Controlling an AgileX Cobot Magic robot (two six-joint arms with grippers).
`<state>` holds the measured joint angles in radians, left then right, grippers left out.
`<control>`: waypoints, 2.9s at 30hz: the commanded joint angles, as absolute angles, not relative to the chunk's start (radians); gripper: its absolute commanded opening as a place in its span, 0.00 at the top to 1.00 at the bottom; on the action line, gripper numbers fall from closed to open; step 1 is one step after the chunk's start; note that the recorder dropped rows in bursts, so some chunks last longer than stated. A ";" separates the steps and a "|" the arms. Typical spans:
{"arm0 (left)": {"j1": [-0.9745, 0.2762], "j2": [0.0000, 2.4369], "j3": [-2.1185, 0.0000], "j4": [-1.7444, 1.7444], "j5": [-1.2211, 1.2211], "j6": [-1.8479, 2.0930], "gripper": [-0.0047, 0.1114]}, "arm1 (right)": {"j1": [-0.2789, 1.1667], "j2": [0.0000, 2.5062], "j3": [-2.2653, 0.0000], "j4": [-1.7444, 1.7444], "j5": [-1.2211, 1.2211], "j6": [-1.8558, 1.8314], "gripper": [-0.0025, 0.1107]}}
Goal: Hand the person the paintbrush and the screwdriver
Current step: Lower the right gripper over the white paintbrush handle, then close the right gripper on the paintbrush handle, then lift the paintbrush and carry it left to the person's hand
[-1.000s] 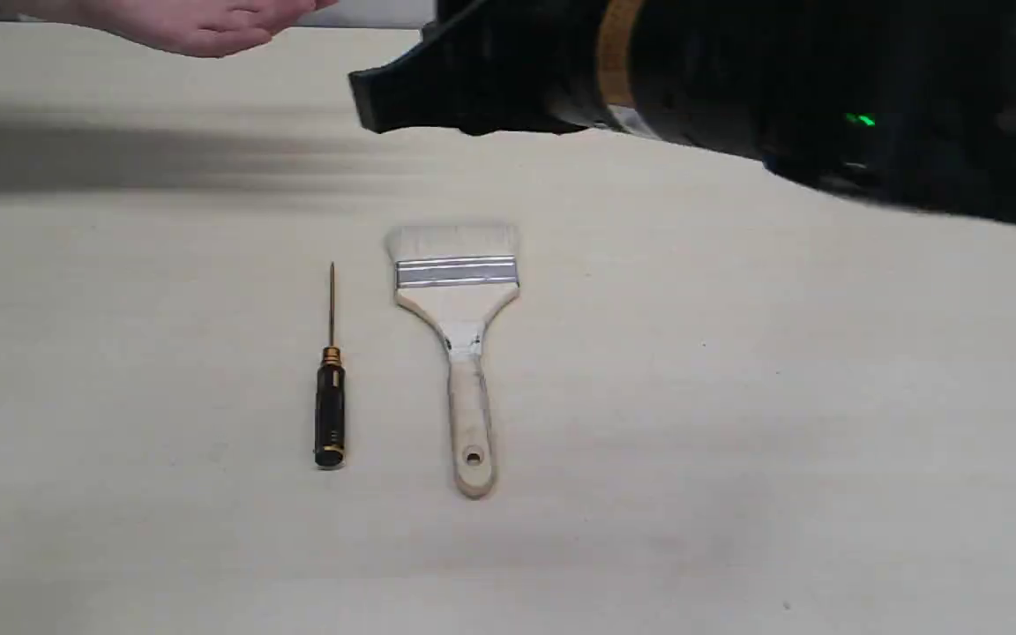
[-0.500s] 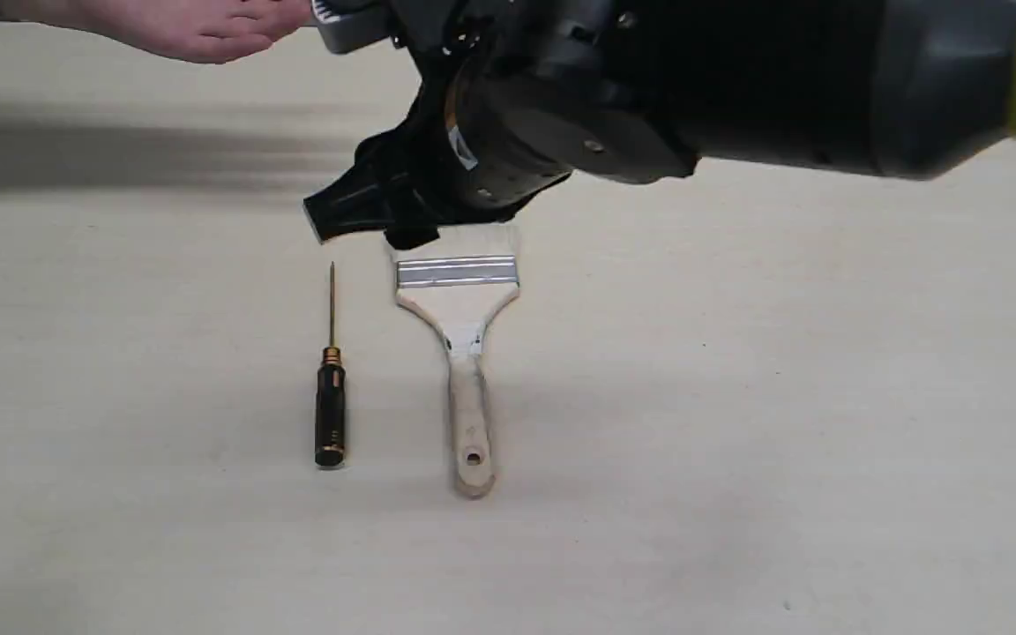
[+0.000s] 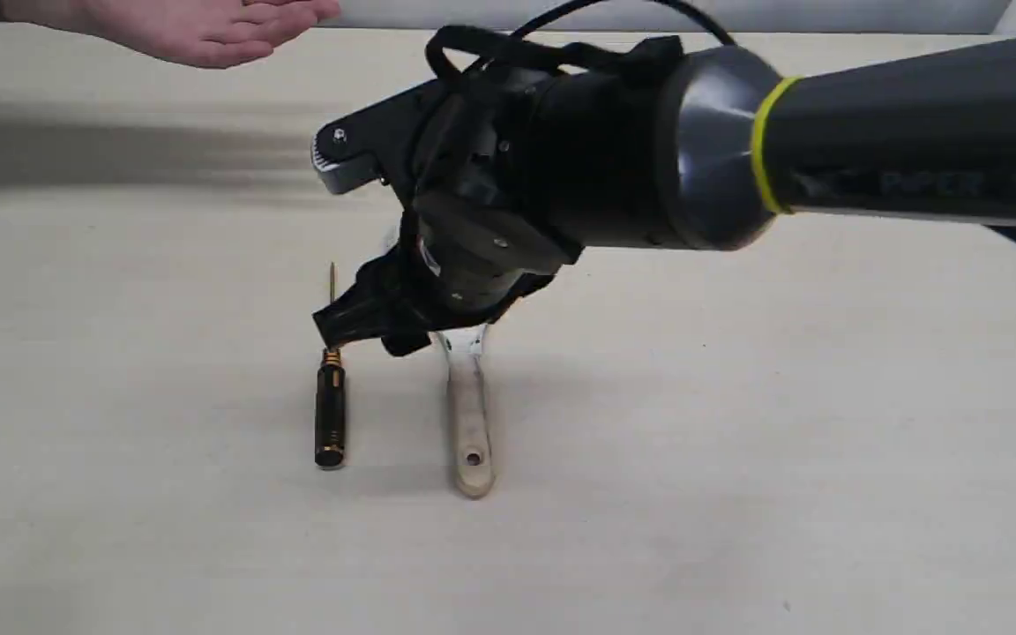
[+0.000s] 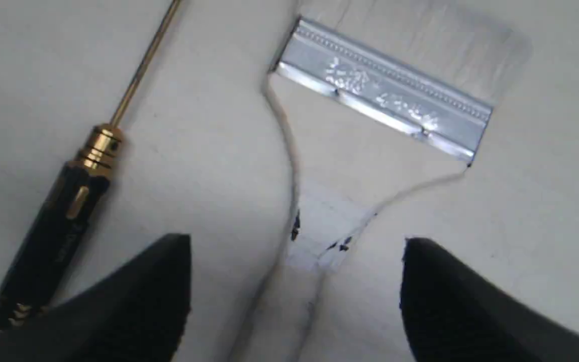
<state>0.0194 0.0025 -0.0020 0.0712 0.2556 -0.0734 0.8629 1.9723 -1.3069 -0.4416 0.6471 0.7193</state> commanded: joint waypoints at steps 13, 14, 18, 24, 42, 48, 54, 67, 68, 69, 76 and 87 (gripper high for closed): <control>0.011 0.000 0.000 0.069 0.248 -0.075 0.96 | 0.818 2.028 -1.313 -0.434 0.606 0.797 0.38; 0.011 0.000 0.000 0.069 0.248 -0.075 0.96 | 0.812 2.028 -1.313 -0.430 0.612 0.797 0.38; 0.011 0.000 0.000 0.069 0.248 -0.075 0.96 | 0.795 2.028 -1.313 -0.425 0.612 0.797 0.40; 0.011 0.000 0.000 0.068 0.252 -0.075 0.96 | 0.795 2.059 -1.313 -0.423 0.580 0.797 0.50; 0.011 0.000 0.000 0.067 0.250 -0.075 0.96 | 0.791 2.146 -1.313 -0.428 0.528 0.773 0.50; 0.011 0.000 0.000 0.067 0.250 -0.075 0.96 | 0.791 2.148 -1.313 -0.428 0.528 0.799 0.59; 0.011 0.000 0.000 0.071 0.250 -0.075 0.96 | 0.791 2.148 -1.313 -0.428 0.532 0.797 0.77; 0.011 0.000 0.000 0.071 0.250 -0.075 0.96 | 0.791 2.115 -1.314 -0.453 0.507 0.737 0.94; 0.011 0.000 0.000 0.071 0.250 -0.075 0.96 | 0.791 2.105 -1.314 -0.453 0.500 0.737 0.94; 0.011 0.000 0.000 0.071 0.250 -0.075 0.96 | 0.791 2.091 -1.314 -0.453 0.493 0.737 0.94; 0.011 0.000 0.000 0.071 0.250 -0.075 0.96 | 0.791 1.977 -1.314 -0.453 0.469 0.731 0.94; 0.011 0.000 0.000 0.068 0.250 -0.075 0.96 | 0.793 1.813 -1.314 -0.449 0.326 0.714 0.94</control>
